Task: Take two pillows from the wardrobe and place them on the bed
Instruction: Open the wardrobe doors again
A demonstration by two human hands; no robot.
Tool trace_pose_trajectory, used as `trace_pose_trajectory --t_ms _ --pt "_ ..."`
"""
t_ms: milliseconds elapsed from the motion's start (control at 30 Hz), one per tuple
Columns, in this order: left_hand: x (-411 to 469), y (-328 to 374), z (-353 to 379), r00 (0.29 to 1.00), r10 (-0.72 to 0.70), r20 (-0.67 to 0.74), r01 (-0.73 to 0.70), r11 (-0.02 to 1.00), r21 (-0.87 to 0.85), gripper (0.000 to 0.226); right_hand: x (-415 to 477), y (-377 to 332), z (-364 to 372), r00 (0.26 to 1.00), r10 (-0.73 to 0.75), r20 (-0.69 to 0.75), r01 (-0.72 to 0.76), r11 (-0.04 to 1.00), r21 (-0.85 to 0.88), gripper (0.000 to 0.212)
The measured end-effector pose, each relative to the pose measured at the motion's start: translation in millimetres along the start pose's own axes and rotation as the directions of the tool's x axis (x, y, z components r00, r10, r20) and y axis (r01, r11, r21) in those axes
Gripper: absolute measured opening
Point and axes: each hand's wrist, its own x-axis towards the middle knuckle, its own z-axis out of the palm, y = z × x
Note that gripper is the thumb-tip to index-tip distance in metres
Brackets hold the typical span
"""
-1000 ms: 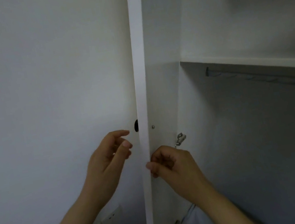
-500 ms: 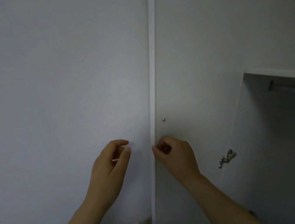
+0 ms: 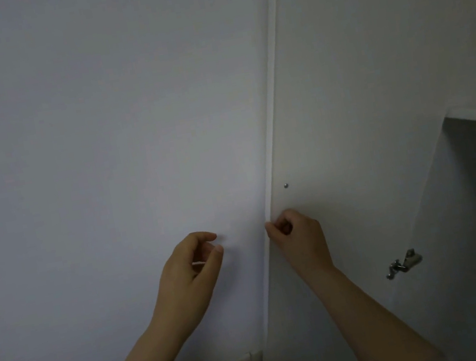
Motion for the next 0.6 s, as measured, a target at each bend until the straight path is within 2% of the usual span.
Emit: trace_pose_trajectory --t_ms 200,333,600 --pt "-6.8 10.5 10.2 0.999 0.035 0.025 -0.035 0.999 -0.003 0.014 -11.1 3.2 -15.5 0.996 -0.013 0.089 0.006 0.998 0.07 0.013" --pt "-11.5 19.0 22.1 0.997 0.053 0.049 -0.053 0.999 -0.007 0.015 -27.7 18.0 -35.5 0.987 0.037 0.156 -0.06 0.987 0.149 0.009" --pt "-22.9 51.8 68.7 0.984 0.104 0.147 -0.095 0.993 -0.067 0.014 -61.7 51.0 -103.8 0.99 0.116 0.085 -0.129 0.976 0.173 0.005"
